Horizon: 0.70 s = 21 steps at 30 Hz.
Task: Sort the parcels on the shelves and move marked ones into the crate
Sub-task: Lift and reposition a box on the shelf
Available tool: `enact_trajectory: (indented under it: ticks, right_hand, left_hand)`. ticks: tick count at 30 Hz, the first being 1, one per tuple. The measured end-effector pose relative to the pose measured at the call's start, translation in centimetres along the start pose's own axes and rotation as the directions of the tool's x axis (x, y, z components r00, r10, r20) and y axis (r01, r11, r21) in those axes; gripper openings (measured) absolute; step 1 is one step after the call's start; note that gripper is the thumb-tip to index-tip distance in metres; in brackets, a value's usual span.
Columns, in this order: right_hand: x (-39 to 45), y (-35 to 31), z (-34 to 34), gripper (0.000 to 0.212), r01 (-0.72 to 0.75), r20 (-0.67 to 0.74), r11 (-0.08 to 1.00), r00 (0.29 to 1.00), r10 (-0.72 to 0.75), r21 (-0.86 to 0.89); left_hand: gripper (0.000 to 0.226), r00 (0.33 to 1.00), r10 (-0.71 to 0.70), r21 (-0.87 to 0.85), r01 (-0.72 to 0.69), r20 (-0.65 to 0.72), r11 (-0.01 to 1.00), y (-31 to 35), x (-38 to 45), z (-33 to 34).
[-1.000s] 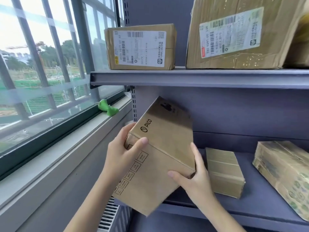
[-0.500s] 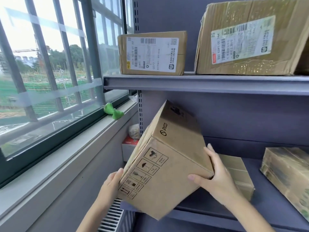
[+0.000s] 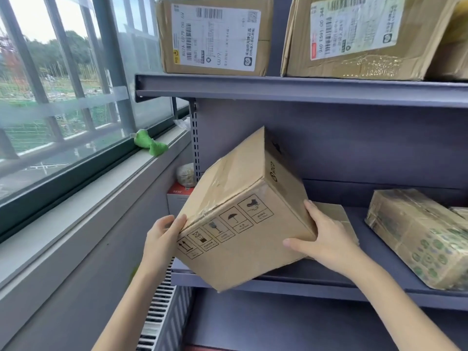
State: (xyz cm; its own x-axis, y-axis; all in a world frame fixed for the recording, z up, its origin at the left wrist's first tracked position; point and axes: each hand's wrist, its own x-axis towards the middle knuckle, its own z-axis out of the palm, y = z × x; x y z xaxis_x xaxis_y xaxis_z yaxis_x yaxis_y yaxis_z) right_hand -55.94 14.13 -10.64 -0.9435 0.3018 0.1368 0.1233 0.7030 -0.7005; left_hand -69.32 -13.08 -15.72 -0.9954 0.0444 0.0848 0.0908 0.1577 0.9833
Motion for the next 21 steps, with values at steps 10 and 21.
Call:
enact_trajectory:
  ticks: [10,21]
  right_hand:
    - [-0.9,1.1,5.8,0.056,-0.084,0.071,0.869,0.996,0.056,0.488]
    - [-2.1,3.5,9.8,0.043,-0.181,0.024,0.748,0.976,0.216,0.639]
  left_hand:
    - [0.071,0.967,0.143,0.052,-0.135,-0.209,0.990,3.5,-0.4,-1.7]
    - [0.061,0.981,0.092,0.063,-0.082,-0.173,0.995,1.4,-1.0,-0.4]
